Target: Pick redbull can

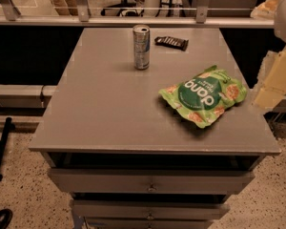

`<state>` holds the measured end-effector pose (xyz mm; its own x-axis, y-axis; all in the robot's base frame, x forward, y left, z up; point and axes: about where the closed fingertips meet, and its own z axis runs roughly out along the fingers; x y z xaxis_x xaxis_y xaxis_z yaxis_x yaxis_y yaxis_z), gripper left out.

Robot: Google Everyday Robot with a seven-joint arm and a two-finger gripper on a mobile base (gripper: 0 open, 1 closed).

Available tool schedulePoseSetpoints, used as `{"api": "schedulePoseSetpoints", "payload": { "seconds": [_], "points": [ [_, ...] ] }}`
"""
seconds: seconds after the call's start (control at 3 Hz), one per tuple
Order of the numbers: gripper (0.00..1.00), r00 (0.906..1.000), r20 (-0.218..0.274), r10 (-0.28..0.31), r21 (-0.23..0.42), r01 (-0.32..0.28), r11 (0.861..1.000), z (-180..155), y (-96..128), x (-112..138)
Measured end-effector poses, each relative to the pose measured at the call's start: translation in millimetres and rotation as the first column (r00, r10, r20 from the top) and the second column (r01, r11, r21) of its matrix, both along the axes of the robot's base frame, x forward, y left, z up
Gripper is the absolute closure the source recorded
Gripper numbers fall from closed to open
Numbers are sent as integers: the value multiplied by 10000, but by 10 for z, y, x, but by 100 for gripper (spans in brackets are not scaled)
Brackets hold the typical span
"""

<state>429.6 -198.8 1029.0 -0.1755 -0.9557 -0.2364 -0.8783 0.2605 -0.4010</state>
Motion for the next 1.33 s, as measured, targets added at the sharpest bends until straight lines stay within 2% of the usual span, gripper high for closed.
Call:
{"api": "schedulePoseSetpoints", "payload": {
  "seconds": [0.33,0.67,1.0,1.33],
  "points": [
    [0,10000,2,0,0,0,10000,1,0,0],
    [0,9994,294,164,331,-173,9993,-38,84,111],
    [0,9962,808,339,1107,-427,9929,-184,253,549],
    [0,9894,1405,368,1929,-638,9791,-346,433,1190]
  ]
}}
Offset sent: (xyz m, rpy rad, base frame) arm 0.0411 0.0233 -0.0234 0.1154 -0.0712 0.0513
